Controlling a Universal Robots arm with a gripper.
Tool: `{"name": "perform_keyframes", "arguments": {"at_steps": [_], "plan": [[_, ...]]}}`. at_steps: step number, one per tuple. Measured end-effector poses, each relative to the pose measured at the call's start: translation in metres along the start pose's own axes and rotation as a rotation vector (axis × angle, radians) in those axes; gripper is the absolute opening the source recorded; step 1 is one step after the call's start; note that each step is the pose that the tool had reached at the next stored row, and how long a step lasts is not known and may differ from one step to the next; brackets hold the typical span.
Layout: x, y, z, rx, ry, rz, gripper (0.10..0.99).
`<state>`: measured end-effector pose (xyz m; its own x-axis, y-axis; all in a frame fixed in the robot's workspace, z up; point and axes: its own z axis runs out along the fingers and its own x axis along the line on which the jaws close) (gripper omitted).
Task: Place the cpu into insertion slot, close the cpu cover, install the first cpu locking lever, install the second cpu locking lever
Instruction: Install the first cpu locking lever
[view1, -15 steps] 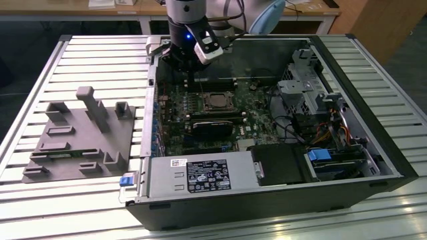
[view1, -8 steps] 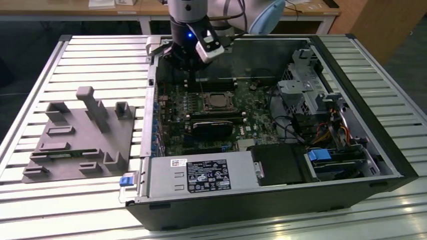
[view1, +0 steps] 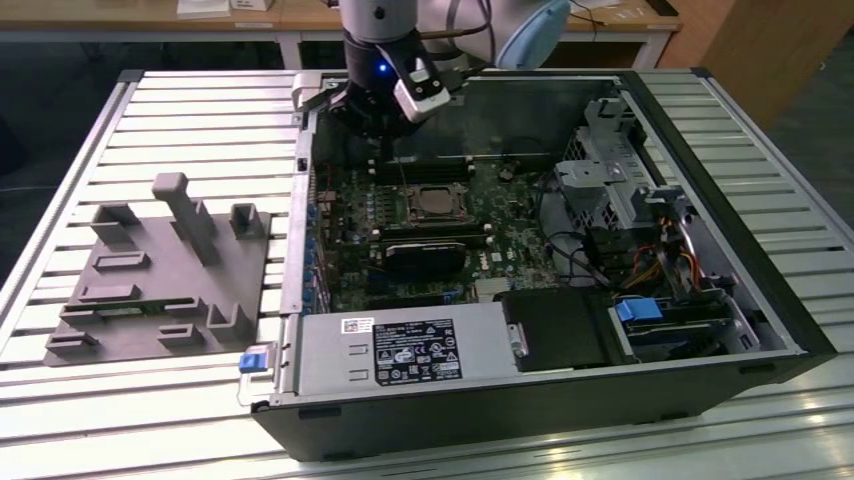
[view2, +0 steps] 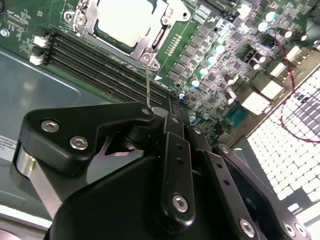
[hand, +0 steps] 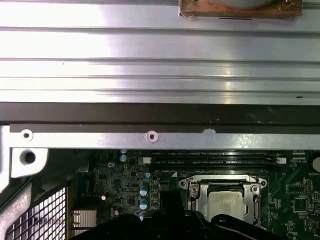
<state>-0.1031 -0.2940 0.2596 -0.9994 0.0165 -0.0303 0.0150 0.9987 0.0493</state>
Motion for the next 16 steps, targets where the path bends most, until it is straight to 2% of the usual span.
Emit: {"name": "perform_keyframes", "arguments": {"at_steps": [4, 7, 16], "plan": [[-0.0038, 0.0036, 0.0009, 0.0, 0.0, 0.0, 0.106], [-0.0096, 0.0046, 0.0015, 0.0, 0.0001, 0.0, 0.106], [-0.0403, 0.0054, 0.0044, 0.0, 0.0007, 0.0, 0.106]]}}
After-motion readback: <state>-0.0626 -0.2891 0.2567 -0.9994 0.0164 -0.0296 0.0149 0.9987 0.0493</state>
